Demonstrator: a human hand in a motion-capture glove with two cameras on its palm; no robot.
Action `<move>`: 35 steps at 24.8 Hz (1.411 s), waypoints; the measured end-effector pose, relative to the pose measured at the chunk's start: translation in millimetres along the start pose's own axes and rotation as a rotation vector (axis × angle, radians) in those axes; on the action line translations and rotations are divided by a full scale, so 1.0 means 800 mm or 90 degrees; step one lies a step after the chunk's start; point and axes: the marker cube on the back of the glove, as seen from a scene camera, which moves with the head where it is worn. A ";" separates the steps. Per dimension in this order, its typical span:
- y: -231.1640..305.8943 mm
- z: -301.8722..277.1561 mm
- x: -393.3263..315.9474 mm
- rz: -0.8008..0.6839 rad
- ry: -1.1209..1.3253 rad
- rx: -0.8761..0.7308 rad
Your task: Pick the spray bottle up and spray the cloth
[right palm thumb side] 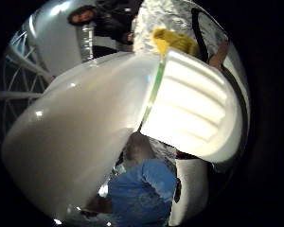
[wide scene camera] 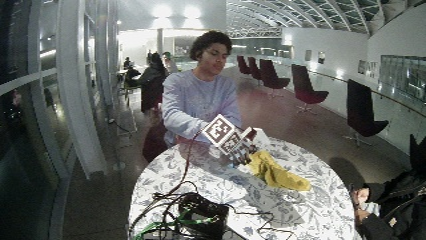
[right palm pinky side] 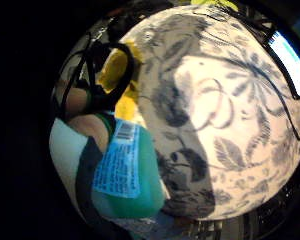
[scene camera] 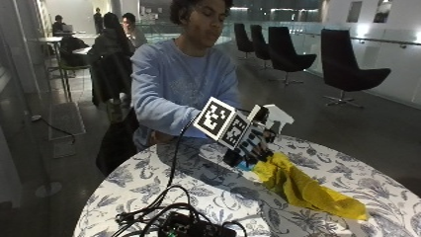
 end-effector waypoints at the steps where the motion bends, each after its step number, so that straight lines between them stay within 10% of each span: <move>1: -0.001 0.004 -0.008 -0.023 -0.030 0.007; 14: 0.005 0.199 -0.147 -0.264 -0.371 -0.111; 35: 0.017 0.317 -0.129 -0.311 -0.233 -0.218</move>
